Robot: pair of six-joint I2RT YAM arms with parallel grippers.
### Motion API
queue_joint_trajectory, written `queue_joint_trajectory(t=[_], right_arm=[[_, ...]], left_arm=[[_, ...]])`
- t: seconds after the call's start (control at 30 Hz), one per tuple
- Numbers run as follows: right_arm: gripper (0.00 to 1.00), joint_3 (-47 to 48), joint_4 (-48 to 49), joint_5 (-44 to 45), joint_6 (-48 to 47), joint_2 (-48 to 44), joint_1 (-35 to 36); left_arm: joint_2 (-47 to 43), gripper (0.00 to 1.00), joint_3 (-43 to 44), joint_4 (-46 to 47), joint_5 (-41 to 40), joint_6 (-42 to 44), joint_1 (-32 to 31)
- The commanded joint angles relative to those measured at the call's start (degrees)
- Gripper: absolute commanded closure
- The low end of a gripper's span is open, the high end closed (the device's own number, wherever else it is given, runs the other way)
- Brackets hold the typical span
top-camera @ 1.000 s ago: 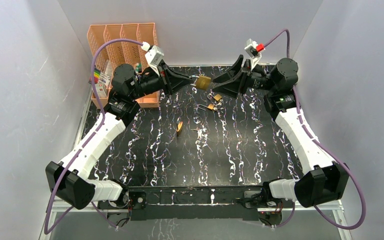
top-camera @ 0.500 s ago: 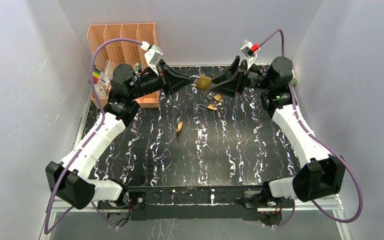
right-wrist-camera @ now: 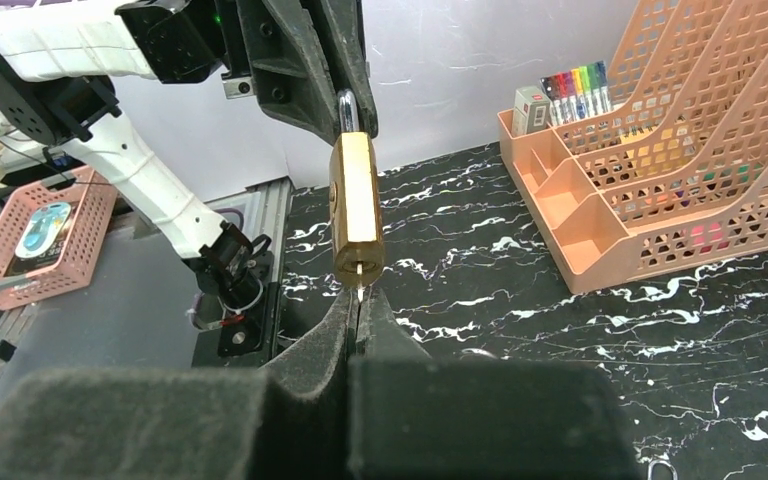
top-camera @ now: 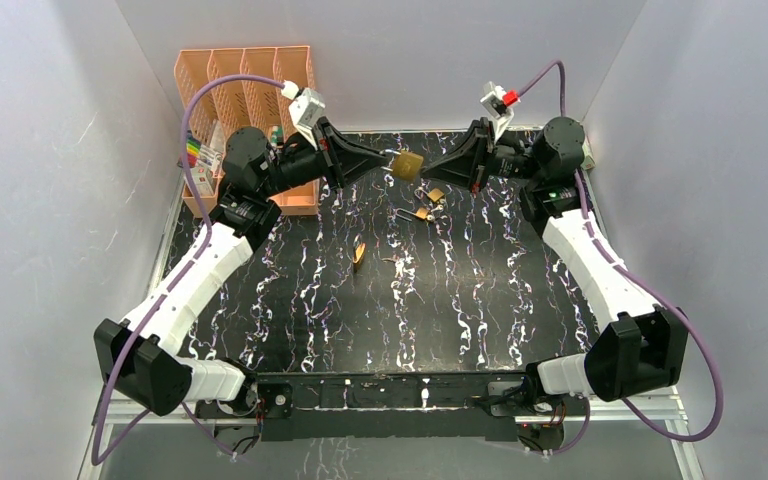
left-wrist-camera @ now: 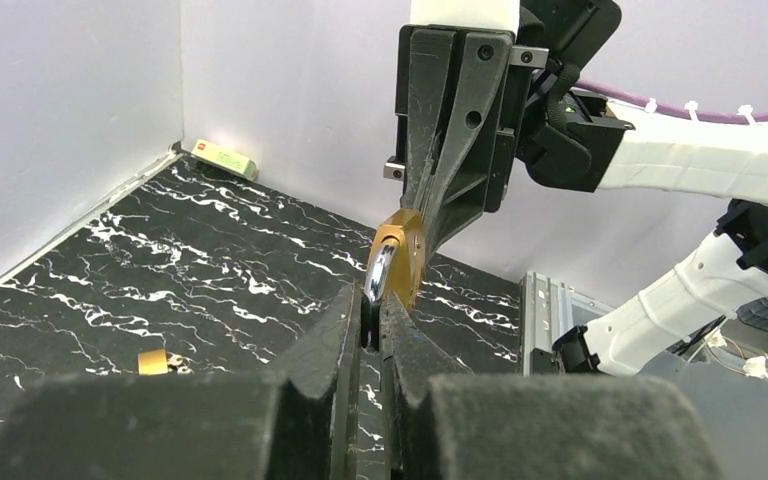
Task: Lock with the key
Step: Lock the lock, then place the lock at the center of the board, then place the key at the center of the board.
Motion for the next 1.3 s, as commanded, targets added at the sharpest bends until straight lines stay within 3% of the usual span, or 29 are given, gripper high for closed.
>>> queue_joint_trajectory(t=[0.0,0.3,0.5,0.67,0.97,1.1,1.27], right_arm=[[1.0,-1.07,0.46,2.1,-2.5,-1.44,-0.36],[1.0,-6.42,-1.75,2.88,-3.26,-6.65,-6.13],[1.0,-10.53,-5.2,5.0,-3.38,-8.26,-6.04],[1.0,-12.66,-23.71,18.26,-14.51,-11.97,1.64],[1.0,-24.61,-27.55,40.97,-13.08,-14.42,18.38],[1.0,-25.21,-29.69,47.77,-12.94,-11.94,23.28],[1.0,-27.17,-28.92,53.99,-10.74,-8.36,26.47]], left_arm=[[-1.37,1.0,1.16,3.16,0.61,0.45,1.07],[-8.0,1.0,-0.06,-8.51,-0.15,8.05,6.16],[-10.77,1.0,1.85,-25.75,-7.47,15.94,6.83],[-14.34,1.0,-3.19,-33.97,-19.55,19.58,5.87],[-20.15,1.0,-17.84,-35.76,-48.37,25.7,-9.15],[-18.63,1.0,-23.11,-34.75,-55.19,24.32,-15.07],[-18.11,1.0,-26.65,-34.31,-55.38,22.97,-15.93]])
